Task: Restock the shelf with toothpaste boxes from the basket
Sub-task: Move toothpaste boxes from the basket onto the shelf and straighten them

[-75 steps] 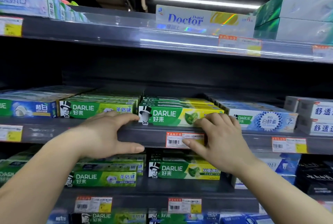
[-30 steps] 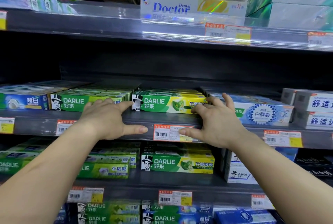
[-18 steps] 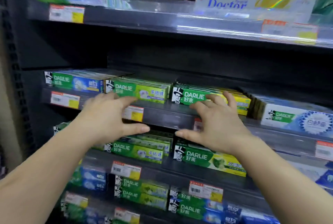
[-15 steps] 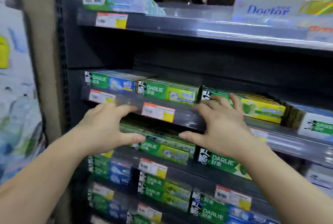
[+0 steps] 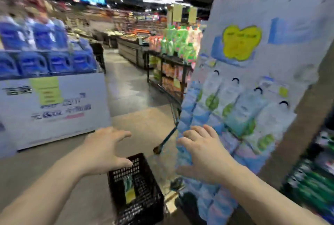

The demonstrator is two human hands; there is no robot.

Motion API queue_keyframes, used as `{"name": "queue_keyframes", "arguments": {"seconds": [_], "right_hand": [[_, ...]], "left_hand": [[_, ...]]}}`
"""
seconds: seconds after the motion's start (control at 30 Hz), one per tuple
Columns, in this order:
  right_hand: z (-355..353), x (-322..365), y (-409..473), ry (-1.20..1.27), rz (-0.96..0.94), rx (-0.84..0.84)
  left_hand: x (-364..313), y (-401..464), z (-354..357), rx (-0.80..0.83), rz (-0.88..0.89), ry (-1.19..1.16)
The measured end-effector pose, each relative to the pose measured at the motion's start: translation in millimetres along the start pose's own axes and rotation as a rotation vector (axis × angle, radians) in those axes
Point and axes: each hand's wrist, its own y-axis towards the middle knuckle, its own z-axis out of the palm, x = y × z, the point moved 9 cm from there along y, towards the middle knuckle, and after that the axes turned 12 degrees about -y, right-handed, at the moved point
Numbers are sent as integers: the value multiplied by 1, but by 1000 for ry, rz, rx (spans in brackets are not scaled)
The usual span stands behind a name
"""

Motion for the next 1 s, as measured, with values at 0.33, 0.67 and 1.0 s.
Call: {"name": "queue_keyframes", "arguments": {"seconds": [0.33, 0.67, 1.0], "right_hand": [[163, 125, 169, 201, -161, 269], [444, 162, 300, 368, -59, 644], [652, 255, 331, 497, 116, 992]], "left_hand": [[194, 63, 81, 178, -186, -4], [327, 269, 232, 340, -195, -92], [451, 386, 406, 516, -55, -109]]}}
